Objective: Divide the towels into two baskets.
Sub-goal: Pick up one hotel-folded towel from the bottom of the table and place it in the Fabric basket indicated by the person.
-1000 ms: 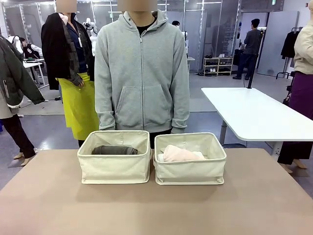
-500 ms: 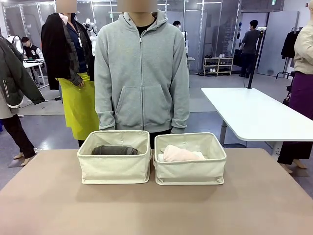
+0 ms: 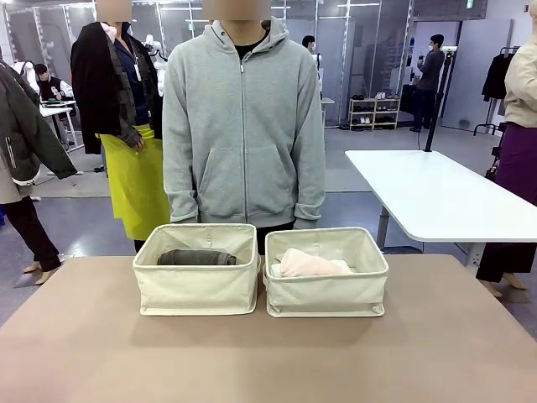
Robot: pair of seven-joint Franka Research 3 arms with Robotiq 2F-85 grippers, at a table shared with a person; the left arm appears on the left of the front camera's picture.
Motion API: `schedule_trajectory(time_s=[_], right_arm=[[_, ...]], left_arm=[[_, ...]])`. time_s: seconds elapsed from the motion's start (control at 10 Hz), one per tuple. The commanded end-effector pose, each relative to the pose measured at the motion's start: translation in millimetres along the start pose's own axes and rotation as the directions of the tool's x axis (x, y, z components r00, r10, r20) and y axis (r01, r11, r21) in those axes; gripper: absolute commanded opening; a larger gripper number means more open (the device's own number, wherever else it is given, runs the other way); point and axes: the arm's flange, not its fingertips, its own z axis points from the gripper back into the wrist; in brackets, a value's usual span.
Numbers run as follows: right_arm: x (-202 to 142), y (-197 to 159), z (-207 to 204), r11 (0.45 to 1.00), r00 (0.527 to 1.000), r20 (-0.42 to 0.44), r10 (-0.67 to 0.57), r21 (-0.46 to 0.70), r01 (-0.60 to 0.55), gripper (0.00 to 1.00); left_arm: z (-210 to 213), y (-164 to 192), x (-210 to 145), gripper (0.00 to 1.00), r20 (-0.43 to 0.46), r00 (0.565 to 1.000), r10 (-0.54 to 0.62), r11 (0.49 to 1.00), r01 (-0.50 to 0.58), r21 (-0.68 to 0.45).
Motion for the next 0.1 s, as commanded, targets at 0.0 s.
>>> schedule_trajectory(time_s=[0.0], right_arm=[[-3.3,2.0,-1.1,1.0,1.0,-0.011,0.02,-0.001,-0.02,1.0]], left_arm=[[1.1,-4.1,-0.3,1.0,0.006,1.0,0.016,1.0,-0.016,-0.001]])
